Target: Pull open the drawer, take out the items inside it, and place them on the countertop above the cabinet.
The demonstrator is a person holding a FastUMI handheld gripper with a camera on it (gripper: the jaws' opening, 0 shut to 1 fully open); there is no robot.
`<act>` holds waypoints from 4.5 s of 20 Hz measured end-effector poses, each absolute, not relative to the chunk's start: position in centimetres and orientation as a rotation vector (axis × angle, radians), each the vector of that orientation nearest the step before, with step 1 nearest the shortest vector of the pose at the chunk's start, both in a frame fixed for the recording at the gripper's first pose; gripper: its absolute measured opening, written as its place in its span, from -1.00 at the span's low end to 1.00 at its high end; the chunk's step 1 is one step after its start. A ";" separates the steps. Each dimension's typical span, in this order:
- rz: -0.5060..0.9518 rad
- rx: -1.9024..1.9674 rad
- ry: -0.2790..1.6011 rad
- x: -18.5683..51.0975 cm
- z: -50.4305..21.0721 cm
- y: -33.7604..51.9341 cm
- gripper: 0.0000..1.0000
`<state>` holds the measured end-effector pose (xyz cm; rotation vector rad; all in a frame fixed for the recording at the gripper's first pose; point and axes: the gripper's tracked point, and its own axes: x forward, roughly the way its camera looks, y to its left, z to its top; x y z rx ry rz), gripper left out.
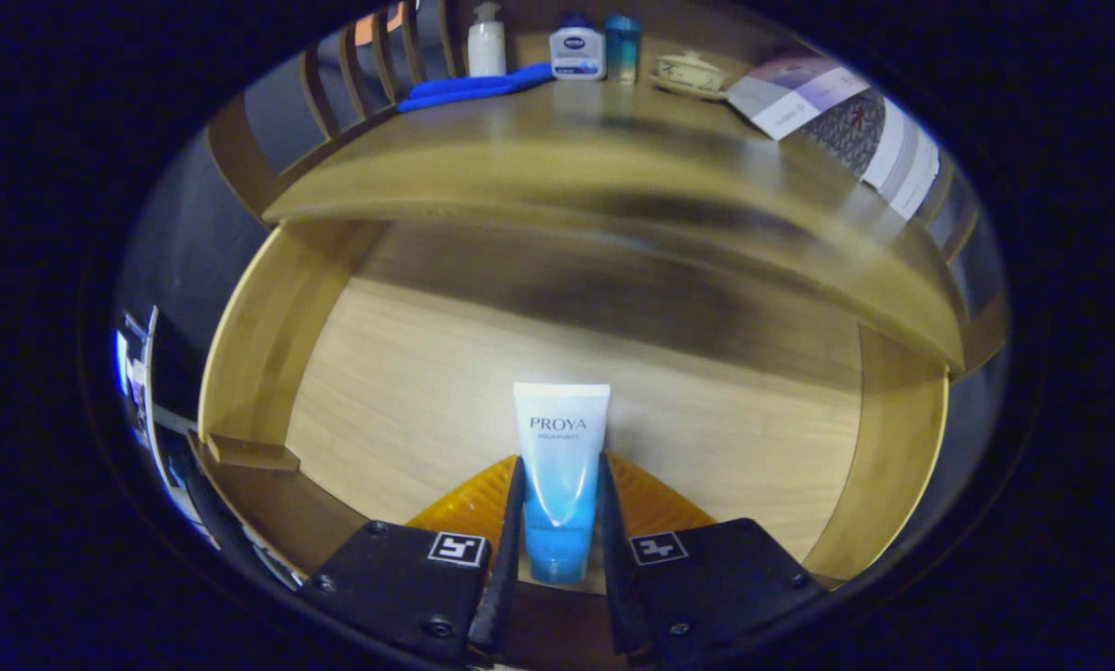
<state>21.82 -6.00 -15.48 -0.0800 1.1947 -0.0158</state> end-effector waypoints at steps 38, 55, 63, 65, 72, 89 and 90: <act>-0.170 -0.011 0.835 40.0 -6.1 -7.2 0.02; -0.032 -0.024 0.553 24.7 1.1 -1.2 0.66; 0.009 -0.027 0.360 17.1 -0.3 0.5 0.67; 0.012 -0.044 0.317 15.2 -1.8 0.7 0.67; -0.044 -0.084 0.218 10.8 -8.6 -0.8 0.75; -0.132 -0.071 0.171 5.4 -17.1 -1.8 0.76; -0.148 -0.066 0.175 5.5 -17.5 -2.2 0.76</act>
